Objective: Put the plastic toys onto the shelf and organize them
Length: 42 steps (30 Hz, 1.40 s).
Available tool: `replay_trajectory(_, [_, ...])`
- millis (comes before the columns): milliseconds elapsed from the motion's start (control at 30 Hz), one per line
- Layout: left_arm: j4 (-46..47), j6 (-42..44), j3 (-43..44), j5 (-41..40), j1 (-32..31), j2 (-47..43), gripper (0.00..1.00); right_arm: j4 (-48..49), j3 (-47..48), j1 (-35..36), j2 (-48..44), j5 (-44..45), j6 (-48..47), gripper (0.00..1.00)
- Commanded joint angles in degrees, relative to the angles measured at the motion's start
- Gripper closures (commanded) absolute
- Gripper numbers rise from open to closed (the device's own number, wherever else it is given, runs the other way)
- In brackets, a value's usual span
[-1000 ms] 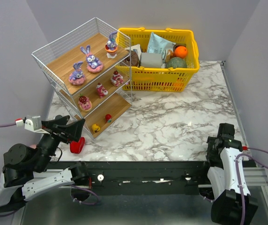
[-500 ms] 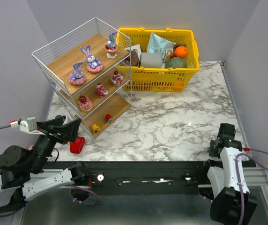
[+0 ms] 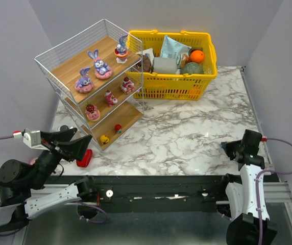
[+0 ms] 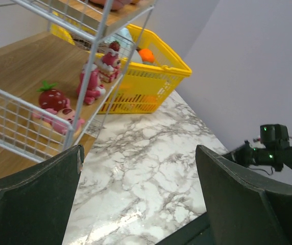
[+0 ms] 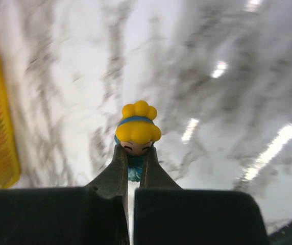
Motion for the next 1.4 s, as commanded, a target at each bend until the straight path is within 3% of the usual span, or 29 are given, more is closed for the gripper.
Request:
replay_trajectory(0, [2.31, -1.95, -1.55, 10.53, -0.43, 2.62, 0.01, 9.13, 4.17, 5.13, -5.14, -14.80, -11.86, 1.00])
replay_trajectory(167, [6.61, -5.20, -5.25, 19.41, -0.43, 6.58, 0.01, 12.20, 7.86, 21.13, -5.59, -10.25, -13.89, 0.99])
replay_trajectory(400, [14.17, -8.54, -10.26, 28.20, -0.43, 11.06, 0.01, 23.53, 11.11, 51.26, 0.29, 1.79, -16.87, 1.00])
replay_trajectory(700, [19.45, -12.85, -14.31, 32.25, -0.52, 12.65, 0.01, 36.55, 19.10, 75.61, 12.06, 7.87, -25.65, 0.99])
replay_trajectory(900, [19.72, -15.22, -16.24, 32.52, -0.43, 12.83, 0.01, 40.33, 28.77, 84.60, 20.50, 10.41, -30.94, 1.00])
replay_trajectory(1367, [24.10, -12.50, -18.79, 28.65, -0.43, 10.90, 0.18, 51.85, 32.56, 88.48, 24.47, 1.20, -28.48, 1.00])
